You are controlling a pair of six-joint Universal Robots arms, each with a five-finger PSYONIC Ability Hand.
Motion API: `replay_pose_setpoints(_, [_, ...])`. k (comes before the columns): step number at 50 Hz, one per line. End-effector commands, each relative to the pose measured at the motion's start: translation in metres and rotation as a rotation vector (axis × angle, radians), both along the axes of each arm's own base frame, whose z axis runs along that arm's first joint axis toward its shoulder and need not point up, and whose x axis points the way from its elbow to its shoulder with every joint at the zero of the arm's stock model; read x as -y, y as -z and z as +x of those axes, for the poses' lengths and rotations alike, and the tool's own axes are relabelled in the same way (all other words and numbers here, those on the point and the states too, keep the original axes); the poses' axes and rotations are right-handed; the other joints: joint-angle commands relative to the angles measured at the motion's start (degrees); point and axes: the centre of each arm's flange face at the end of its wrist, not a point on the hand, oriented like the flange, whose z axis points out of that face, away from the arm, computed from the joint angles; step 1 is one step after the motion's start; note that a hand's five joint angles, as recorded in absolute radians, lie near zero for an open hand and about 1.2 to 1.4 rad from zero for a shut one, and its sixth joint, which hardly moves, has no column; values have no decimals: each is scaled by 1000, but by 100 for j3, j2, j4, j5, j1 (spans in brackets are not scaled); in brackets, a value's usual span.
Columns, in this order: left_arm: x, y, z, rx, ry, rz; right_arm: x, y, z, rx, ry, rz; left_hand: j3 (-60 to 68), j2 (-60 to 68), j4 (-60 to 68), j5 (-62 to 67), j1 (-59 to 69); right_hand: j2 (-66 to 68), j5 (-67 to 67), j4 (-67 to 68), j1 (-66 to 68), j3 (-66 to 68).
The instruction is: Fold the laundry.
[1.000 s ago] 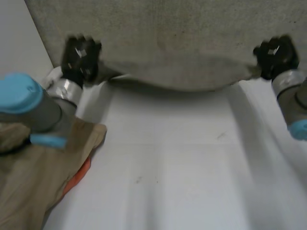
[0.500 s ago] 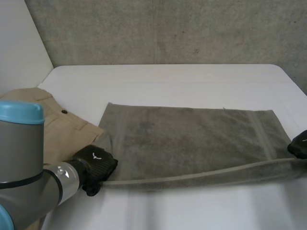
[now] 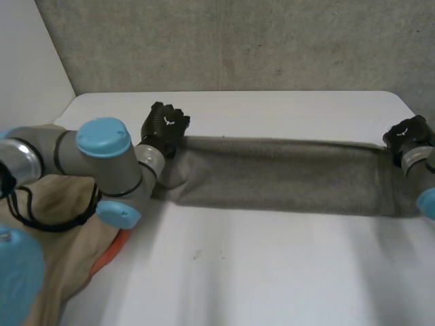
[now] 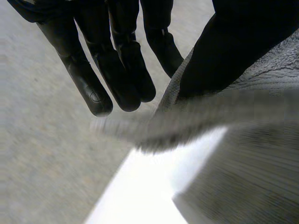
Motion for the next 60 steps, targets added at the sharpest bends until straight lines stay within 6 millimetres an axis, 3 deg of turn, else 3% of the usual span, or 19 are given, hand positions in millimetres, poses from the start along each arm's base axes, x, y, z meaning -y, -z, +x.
replay_pose_setpoints(1, [12, 17, -9, -28, -5, -96, 18, 5, 7, 18, -1, -102, -5842, -5863, -5884, -5744, -5532, -5742, -5812, -5867, -5410, -5820])
replay_pose_setpoints(7, [7, 12, -10, -34, -3, -105, 19, -15, 13, 86, -7, -191, -5842, -5863, -5884, -5744, -5532, -5742, -5812, -5867, -5410, -5820])
replay_pose_setpoints(10, [1, -8, -7, -53, -3, -121, 12, -33, 7, 147, 9, -201, -5842, -5863, -5884, -5744, -5532, -5742, -5812, -5867, -5410, -5820])
replay_pose_setpoints(12, [-5, -19, -3, -58, -3, -127, 1, -39, 7, 174, 9, -159, -5842, -5863, -5884, -5744, -5532, -5742, -5812, -5867, -5410, -5820])
replay_pose_setpoints(15, [-13, -21, 1, -50, 0, -112, -20, -39, 6, 186, -6, -46, -5842, -5863, -5884, -5744, -5532, -5742, -5812, -5867, -5410, -5820])
replay_pose_setpoints(23, [-41, -28, 14, -34, 3, -63, -61, -7, -20, 253, 17, 269, -5842, -5863, -5884, -5744, -5532, -5742, -5812, -5867, -5410, -5820])
replay_pose_setpoints(31, [-51, -22, 20, -70, 4, -3, -66, 8, -38, 277, 62, 306, -5842, -5863, -5884, -5744, -5532, -5246, -5317, -5371, -4915, -5324])
replay_pose_setpoints(43, [-33, -31, 20, -95, -11, -45, -61, 13, -42, 275, 68, 262, -5350, -5372, -5392, -5252, -5040, -5145, -5215, -5270, -4813, -5223])
replay_pose_setpoints(54, [-15, -8, 19, -77, -17, -21, -66, 13, -41, 278, 68, 271, -3484, -3506, -3526, -3386, -3174, -5145, -5215, -5270, -4813, -5223])
replay_pose_setpoints(58, [-2, -5, 11, -85, 11, -52, -66, 12, -41, 278, 68, 268, -1067, -1088, -1109, -969, -757, -5145, -5215, -5270, -4813, -5223])
replay_pose_setpoints(60, [15, -7, 2, -106, 41, -107, -66, 12, -41, 277, 70, 269, -19, -40, -61, 80, 291, -5145, -5215, -5270, -4813, -5223])
